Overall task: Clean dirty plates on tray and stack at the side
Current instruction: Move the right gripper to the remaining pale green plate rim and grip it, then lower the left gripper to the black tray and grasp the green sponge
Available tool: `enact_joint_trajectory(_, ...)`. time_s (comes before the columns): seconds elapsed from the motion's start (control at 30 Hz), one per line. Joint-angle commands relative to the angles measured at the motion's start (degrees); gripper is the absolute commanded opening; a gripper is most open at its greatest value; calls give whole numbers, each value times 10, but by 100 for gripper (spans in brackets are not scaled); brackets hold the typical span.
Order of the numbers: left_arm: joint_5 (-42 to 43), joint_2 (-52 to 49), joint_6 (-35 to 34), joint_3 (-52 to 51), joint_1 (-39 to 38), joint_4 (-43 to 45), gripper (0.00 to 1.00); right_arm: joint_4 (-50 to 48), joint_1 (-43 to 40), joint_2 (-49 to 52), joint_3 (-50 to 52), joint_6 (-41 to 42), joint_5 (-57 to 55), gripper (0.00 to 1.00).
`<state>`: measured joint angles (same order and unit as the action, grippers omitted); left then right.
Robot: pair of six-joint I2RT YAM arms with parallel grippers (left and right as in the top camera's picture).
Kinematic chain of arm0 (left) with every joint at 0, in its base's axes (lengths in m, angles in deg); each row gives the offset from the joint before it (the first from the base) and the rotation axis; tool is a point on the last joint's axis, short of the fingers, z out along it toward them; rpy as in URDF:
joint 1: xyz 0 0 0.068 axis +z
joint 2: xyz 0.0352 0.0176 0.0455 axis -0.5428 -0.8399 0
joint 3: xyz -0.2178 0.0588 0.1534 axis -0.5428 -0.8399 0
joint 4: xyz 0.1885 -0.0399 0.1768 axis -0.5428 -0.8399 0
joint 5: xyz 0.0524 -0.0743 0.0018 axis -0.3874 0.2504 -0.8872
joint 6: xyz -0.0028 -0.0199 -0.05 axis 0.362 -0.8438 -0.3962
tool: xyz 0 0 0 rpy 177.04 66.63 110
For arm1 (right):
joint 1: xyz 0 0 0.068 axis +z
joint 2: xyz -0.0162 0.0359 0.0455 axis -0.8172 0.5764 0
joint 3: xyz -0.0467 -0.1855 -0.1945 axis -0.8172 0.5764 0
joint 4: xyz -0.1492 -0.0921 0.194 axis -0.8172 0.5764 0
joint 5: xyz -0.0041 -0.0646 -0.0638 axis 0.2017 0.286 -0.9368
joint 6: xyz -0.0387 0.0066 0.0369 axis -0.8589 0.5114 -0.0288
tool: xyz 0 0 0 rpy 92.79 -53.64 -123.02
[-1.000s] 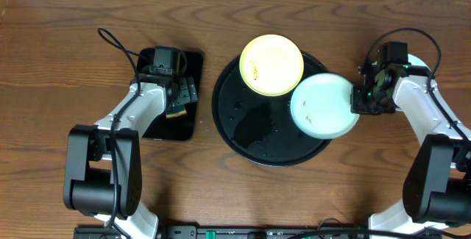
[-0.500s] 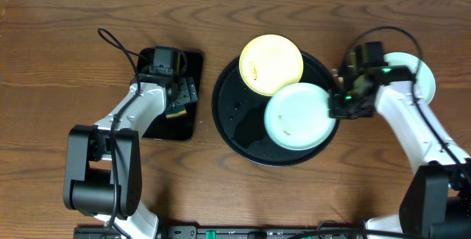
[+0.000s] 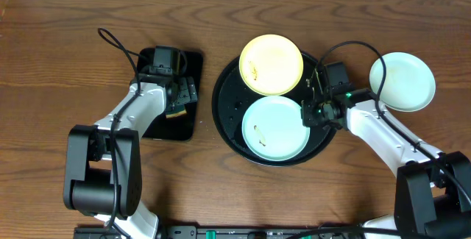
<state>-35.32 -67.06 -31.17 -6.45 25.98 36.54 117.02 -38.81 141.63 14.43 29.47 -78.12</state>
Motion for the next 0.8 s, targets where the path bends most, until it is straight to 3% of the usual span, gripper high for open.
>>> enact_joint_trajectory(0.0,-7,-5,2,4,2,-1,94,-7,2,-5,3,-66,-16,27)
enact_joint_trajectory(0.3,-7,-5,2,4,2,-1,94,-82,2,-4,70,-83,-16,23)
enact_joint_trajectory(0.4,-7,-5,2,4,2,-1,94,-125,2,-4,98,-82,-15,8)
enact_joint_trajectory(0.5,-7,-5,2,4,2,-1,94,-150,2,-4,109,-66,-11,1)
enact_joint_trajectory(0.63,-7,-5,2,4,2,-1,94,-119,2,-4,108,38,-9,1)
enact_joint_trajectory(0.77,-7,-5,2,4,2,-1,94,-123,2,-5,108,35,-14,1)
